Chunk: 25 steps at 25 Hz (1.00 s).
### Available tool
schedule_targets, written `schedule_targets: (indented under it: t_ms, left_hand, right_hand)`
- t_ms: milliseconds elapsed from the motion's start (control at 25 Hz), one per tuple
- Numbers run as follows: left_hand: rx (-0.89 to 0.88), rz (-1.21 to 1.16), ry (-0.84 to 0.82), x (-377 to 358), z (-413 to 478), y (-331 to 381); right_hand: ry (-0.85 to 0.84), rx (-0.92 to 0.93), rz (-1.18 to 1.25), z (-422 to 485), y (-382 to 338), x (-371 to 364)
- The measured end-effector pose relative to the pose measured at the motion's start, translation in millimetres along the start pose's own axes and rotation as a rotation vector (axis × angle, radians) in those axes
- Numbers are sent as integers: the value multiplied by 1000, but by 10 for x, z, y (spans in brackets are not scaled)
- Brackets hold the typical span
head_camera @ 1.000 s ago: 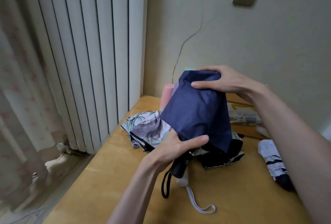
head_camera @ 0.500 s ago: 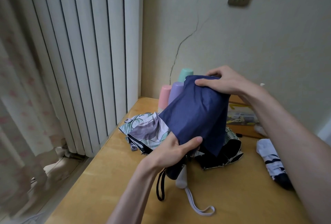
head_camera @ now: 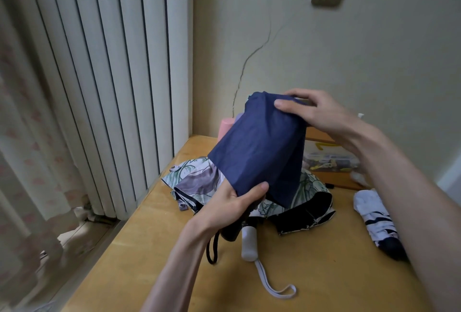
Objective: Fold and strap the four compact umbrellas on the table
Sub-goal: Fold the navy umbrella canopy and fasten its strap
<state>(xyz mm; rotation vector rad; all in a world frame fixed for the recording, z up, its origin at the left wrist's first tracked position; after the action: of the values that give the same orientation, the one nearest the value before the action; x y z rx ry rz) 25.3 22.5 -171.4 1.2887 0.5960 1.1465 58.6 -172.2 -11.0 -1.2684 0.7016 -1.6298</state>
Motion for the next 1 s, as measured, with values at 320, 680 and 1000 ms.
schedule_targets:
  t_ms: [320,680,1000]
  left_hand:
    - [64,-205,-36,-42,-41,-30]
    - [-336,366,389,75,85,16]
    - [-198,391,358,-5,101,-170]
  right_hand:
    - [269,1,-156,109,97,-39]
    - [634,33,-482,-28,-59,-237]
    - [513,-50,-383,2,-100,-501]
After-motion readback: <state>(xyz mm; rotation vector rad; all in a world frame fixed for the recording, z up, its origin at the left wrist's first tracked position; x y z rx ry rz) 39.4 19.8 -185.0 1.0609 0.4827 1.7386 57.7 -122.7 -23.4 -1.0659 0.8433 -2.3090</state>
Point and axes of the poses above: each hand's wrist, its own z-axis towards the middle knuckle, its own x-axis out of the back of the hand, y = z × x, the point moved 2 cm from there along z, towards the middle knuckle, and after that the axes turned 11 degrees about z, right-handed, at the moved point
